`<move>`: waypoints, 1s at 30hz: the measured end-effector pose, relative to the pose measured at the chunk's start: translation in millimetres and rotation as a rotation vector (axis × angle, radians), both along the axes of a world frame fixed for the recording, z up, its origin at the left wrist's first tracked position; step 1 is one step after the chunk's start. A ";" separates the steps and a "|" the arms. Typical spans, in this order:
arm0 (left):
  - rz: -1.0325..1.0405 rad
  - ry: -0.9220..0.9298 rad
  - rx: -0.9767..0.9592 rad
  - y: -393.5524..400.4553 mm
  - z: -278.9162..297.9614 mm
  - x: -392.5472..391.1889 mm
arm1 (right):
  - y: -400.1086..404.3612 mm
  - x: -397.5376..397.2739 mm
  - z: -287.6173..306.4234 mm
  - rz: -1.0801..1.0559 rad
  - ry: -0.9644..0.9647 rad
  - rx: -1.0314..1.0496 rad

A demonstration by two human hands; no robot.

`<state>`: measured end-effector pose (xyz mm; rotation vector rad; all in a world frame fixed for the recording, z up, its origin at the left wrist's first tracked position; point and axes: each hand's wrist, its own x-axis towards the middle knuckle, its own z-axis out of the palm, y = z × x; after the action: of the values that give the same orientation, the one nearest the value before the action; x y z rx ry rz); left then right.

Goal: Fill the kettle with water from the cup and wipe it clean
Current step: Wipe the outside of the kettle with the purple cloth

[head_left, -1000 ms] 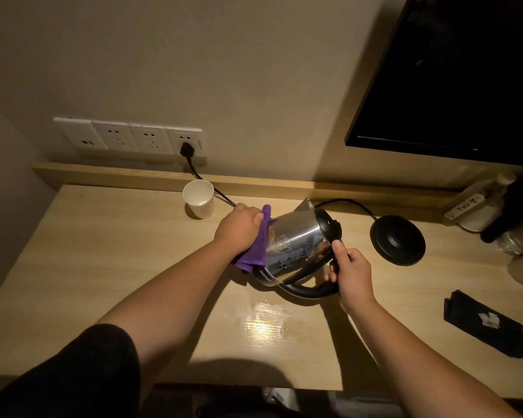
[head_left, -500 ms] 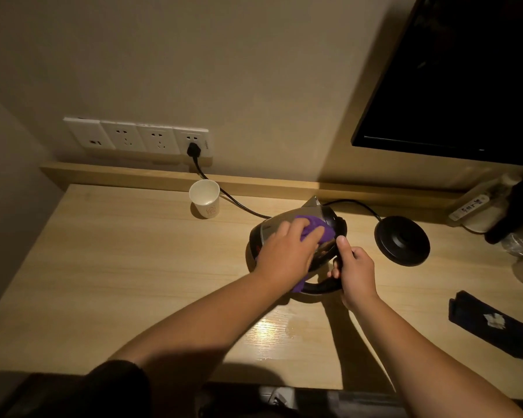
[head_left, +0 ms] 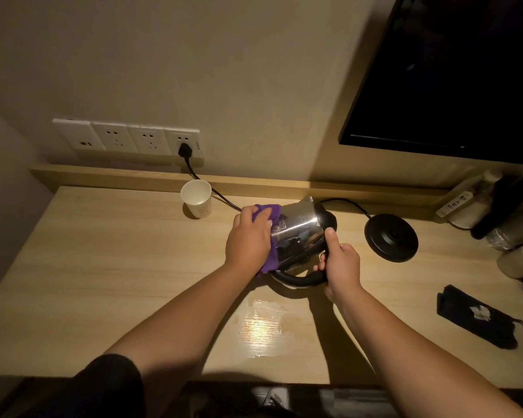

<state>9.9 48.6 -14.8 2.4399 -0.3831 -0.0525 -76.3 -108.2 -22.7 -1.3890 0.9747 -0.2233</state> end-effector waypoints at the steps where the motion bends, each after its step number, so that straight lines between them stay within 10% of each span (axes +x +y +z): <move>1: -0.056 -0.074 0.008 -9.9 8.1 -4.3 | 1.4 -0.3 0.6 0.020 0.011 -0.042; 12: -0.542 -0.312 0.346 8.6 -12.0 -37.3 | 1.6 -6.0 -1.6 -0.059 0.053 0.159; 30: -0.594 -0.401 0.400 -10.0 8.1 -39.5 | 9.7 1.8 13.4 0.014 0.056 -0.014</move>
<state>-29.7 38.6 -6.7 2.6243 -1.3820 0.1186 -74.5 -98.5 -9.3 -1.4204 1.0107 -0.1822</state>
